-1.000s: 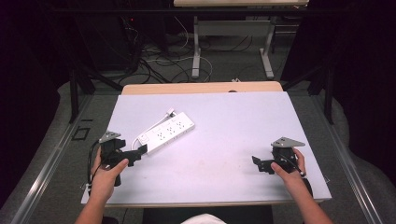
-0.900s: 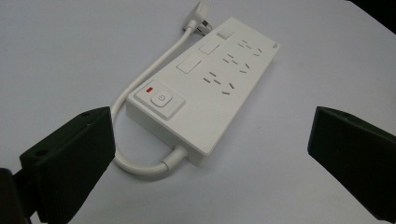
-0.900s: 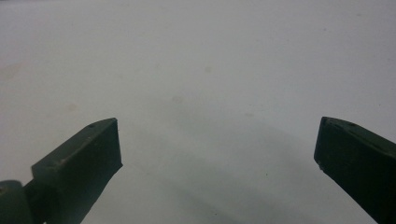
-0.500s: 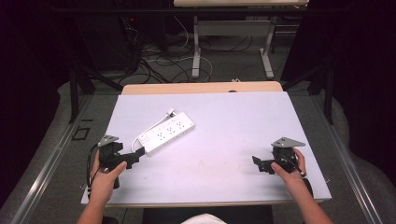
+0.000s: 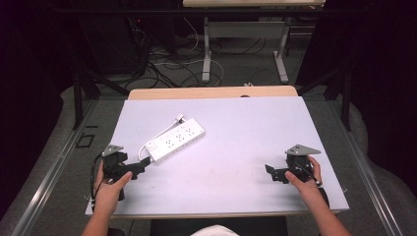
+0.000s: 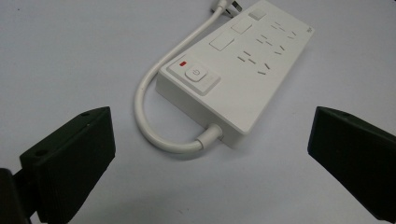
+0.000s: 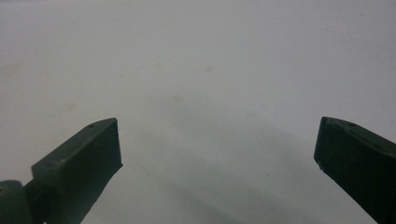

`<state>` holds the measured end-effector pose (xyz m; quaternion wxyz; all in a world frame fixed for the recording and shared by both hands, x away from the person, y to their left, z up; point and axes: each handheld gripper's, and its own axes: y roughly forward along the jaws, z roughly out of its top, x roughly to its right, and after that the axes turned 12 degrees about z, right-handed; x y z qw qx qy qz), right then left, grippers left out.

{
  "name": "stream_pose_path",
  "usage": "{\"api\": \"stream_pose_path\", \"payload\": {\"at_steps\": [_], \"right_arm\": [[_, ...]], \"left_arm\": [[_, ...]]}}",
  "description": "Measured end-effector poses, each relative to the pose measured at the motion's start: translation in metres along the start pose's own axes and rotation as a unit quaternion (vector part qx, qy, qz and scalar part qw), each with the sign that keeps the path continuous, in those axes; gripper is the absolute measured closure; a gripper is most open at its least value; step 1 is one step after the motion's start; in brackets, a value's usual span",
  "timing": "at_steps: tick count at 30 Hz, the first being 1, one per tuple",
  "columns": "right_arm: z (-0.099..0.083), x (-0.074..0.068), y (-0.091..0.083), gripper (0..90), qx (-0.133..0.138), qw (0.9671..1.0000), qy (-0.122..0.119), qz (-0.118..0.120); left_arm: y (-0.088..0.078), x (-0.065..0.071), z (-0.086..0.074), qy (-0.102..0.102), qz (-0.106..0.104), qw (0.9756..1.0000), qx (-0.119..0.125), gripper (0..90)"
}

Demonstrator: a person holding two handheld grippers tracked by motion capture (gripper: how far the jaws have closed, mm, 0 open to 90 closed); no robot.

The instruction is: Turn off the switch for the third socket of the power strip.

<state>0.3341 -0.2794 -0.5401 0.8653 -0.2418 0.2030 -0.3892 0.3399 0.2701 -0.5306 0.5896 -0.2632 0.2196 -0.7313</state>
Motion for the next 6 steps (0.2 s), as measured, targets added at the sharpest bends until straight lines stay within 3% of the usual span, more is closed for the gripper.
{"api": "stream_pose_path", "payload": {"at_steps": [6], "right_arm": [[-0.0005, 0.0007, 0.0004, 0.2, -0.001, 1.0, -0.004, -0.003]], "left_arm": [[0.0012, -0.0004, -0.0002, -0.002, 0.001, 1.0, 0.002, 0.5]]}}
